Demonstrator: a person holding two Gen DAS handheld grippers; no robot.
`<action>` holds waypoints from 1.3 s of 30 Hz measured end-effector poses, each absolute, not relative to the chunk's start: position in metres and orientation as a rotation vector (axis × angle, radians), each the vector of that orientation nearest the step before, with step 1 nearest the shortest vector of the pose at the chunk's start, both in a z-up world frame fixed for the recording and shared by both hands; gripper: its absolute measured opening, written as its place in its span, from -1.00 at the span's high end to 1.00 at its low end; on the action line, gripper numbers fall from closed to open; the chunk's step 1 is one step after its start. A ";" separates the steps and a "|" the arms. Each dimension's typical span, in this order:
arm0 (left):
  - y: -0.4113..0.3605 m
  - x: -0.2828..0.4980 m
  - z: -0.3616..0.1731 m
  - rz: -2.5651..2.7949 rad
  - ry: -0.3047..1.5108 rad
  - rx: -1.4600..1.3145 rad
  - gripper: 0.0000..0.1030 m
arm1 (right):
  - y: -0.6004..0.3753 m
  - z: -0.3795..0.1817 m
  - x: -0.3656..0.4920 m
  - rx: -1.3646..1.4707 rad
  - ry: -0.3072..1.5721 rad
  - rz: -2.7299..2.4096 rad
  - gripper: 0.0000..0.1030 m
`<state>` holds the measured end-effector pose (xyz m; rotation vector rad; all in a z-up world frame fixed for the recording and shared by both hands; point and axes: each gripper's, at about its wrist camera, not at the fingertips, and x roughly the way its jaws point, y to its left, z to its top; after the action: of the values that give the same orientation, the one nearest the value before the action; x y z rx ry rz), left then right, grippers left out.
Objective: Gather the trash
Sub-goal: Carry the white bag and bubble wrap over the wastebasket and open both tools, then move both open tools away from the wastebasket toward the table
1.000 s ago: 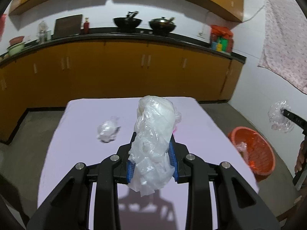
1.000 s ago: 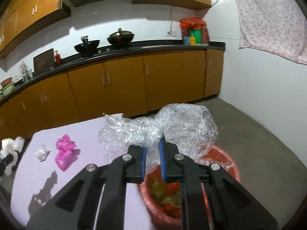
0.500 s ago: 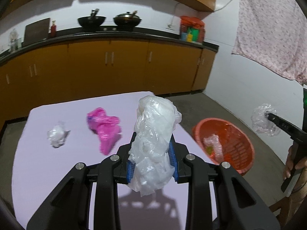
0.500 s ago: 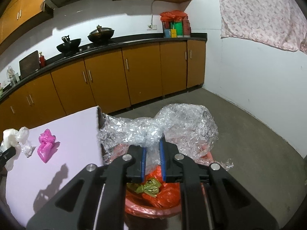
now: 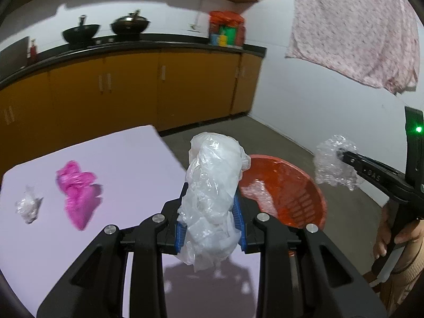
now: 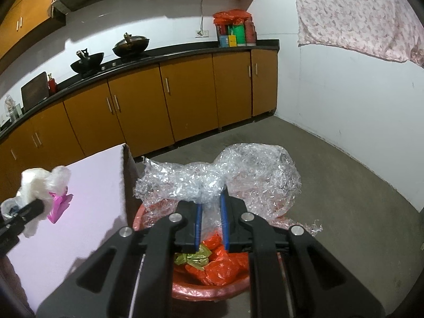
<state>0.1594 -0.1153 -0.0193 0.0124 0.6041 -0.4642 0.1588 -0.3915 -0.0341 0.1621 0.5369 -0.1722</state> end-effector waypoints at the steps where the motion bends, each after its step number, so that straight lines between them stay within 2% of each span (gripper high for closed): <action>1: -0.125 0.161 -0.021 -0.479 0.610 0.019 0.41 | -0.394 -0.036 0.160 0.168 0.540 -0.173 0.74; 20: -0.213 0.204 -0.069 -0.641 0.723 0.112 0.39 | -0.418 -0.064 0.192 0.228 0.573 -0.164 0.71; 25: -0.221 0.211 -0.084 -0.650 0.772 0.130 0.23 | -0.424 -0.078 0.201 0.264 0.597 -0.142 0.56; 30: -0.215 0.213 -0.091 -0.643 0.788 0.124 0.04 | -0.425 -0.086 0.202 0.266 0.599 -0.139 0.14; 32: -0.212 0.213 -0.091 -0.643 0.793 0.115 -0.03 | -0.425 -0.087 0.202 0.266 0.598 -0.142 0.09; 39: -0.191 0.212 -0.087 -0.597 0.778 0.080 -0.10 | -0.424 -0.085 0.200 0.260 0.596 -0.157 0.07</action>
<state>0.2123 -0.1911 -0.0872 0.0800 0.7779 -0.5970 0.1997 -0.4242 -0.0852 0.2603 0.5958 -0.1573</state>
